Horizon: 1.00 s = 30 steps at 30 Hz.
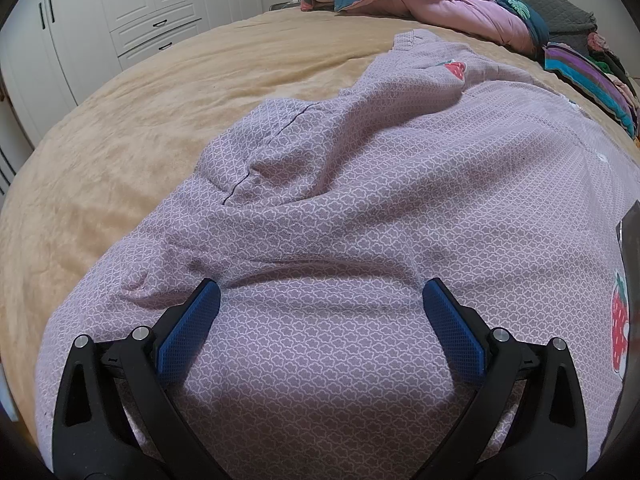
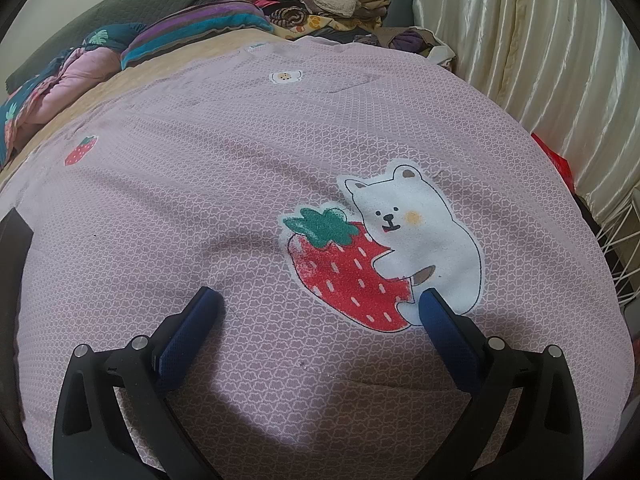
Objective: Organize jewelry
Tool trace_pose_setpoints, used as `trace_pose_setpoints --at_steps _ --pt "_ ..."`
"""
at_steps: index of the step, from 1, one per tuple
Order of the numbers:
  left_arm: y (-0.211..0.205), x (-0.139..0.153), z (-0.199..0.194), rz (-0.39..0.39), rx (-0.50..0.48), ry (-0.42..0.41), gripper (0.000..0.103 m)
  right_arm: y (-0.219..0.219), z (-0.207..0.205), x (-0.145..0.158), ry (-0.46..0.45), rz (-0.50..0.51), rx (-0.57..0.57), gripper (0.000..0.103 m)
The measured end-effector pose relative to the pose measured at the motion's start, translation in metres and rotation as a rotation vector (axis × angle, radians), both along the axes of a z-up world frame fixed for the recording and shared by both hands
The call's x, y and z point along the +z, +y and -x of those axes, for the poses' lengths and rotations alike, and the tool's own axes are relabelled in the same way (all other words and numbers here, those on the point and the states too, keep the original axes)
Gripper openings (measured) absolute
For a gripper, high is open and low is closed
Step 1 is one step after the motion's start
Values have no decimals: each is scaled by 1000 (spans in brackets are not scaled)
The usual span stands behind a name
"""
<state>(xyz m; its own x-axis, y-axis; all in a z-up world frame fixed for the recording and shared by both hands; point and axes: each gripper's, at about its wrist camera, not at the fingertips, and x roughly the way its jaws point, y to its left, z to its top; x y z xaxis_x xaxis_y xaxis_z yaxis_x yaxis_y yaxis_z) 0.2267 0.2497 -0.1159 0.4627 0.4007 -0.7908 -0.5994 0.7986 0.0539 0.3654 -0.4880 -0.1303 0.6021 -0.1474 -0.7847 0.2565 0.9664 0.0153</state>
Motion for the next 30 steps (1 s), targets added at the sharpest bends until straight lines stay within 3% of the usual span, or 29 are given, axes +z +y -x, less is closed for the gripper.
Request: trace_pose_setpoints --at_steps 12,16,19,23,27,30 --pt "0 0 0 0 0 0 95 1 -1 1 2 11 -1 99" --pt "0 0 0 0 0 0 95 -3 -5 -1 8 -28 -4 99" --pt "0 0 0 0 0 -2 95 4 2 8 23 11 -5 99" --pt "1 0 0 -2 0 1 95 25 61 52 -76 -10 -9 99" --pt "5 4 -4 19 -5 9 95 79 160 115 -268 -36 144 99" --pt "1 18 11 39 -8 13 95 121 213 134 -253 -41 292 99"
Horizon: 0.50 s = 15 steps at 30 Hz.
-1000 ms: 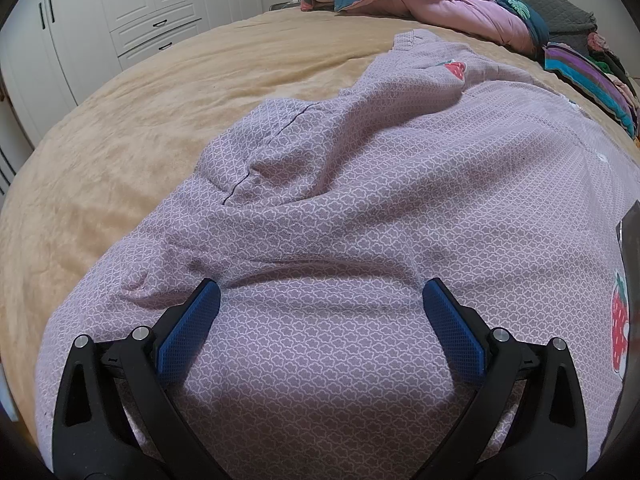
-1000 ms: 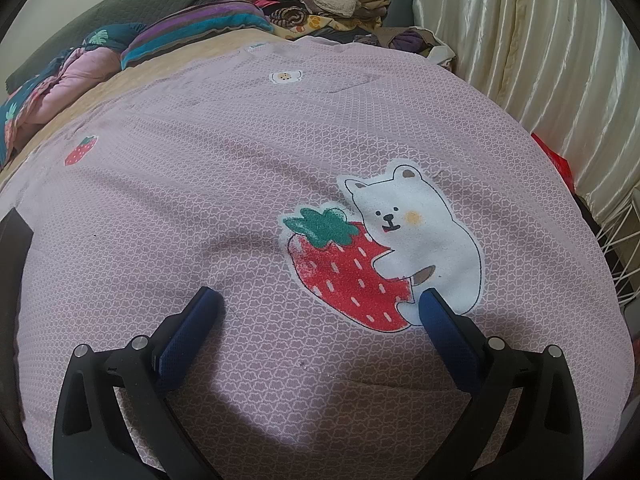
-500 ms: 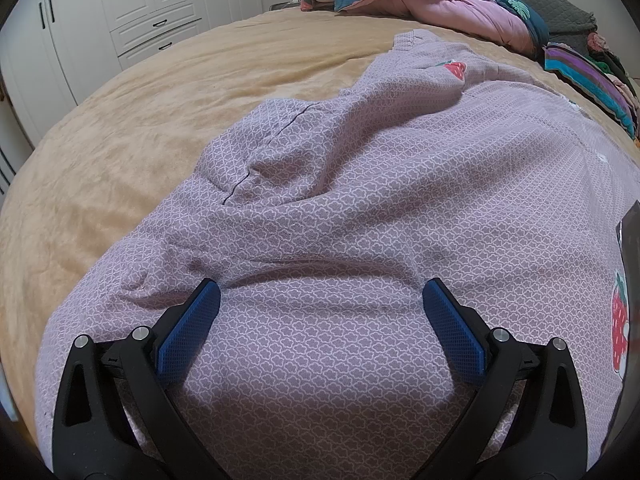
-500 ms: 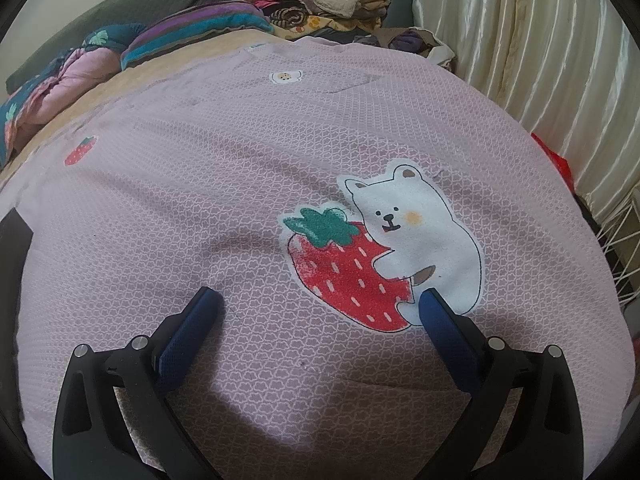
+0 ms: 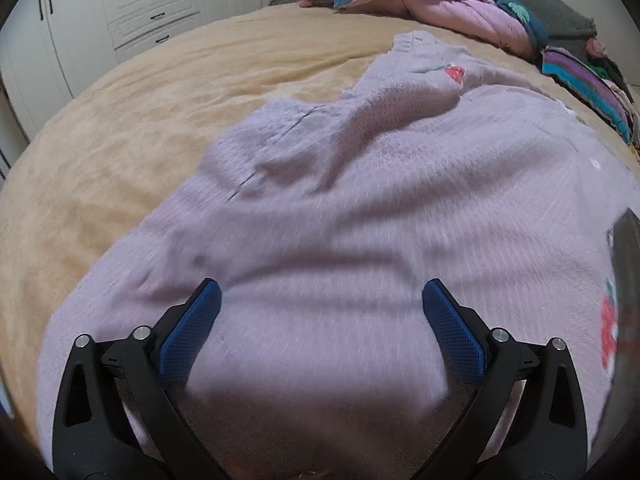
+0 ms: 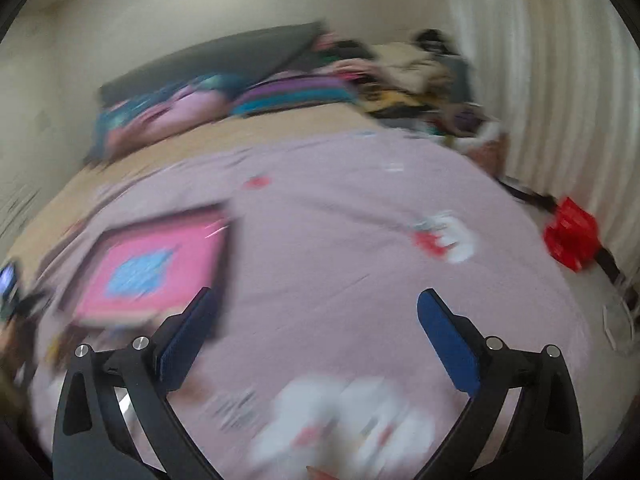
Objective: Organize jewelry
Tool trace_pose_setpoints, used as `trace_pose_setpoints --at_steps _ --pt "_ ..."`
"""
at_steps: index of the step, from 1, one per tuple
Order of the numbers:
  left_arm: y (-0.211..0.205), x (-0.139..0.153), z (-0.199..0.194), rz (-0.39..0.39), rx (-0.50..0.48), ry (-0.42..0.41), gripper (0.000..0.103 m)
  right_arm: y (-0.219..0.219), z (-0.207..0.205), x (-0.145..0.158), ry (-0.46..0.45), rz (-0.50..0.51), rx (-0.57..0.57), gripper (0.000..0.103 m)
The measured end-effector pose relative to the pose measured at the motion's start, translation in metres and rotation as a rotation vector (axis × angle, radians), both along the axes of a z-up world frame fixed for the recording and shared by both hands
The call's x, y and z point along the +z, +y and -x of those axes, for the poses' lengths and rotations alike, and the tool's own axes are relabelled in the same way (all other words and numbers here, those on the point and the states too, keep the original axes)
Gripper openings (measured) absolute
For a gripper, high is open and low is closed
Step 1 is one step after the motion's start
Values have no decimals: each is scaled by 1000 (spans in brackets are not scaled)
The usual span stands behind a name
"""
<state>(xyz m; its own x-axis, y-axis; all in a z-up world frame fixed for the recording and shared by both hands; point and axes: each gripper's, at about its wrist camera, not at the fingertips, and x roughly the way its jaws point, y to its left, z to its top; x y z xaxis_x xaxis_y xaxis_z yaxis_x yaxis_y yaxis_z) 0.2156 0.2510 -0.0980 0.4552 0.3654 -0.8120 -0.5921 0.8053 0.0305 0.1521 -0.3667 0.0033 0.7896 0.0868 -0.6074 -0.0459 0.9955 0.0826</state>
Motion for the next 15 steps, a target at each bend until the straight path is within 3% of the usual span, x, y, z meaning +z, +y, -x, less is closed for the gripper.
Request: trace_pose_setpoints --at_steps 2,4,8,11,15 --pt "-15 17 19 -45 -12 30 95 28 28 3 2 27 59 99" --pt "-41 46 52 -81 -71 8 95 56 52 1 27 48 125 99" --pt "-102 91 132 -3 -229 -88 95 97 78 -15 100 95 214 99" --pt "-148 94 170 69 -323 -68 95 115 91 -24 141 81 270 99" --pt "-193 81 192 156 -407 -18 95 126 96 -29 172 76 293 99"
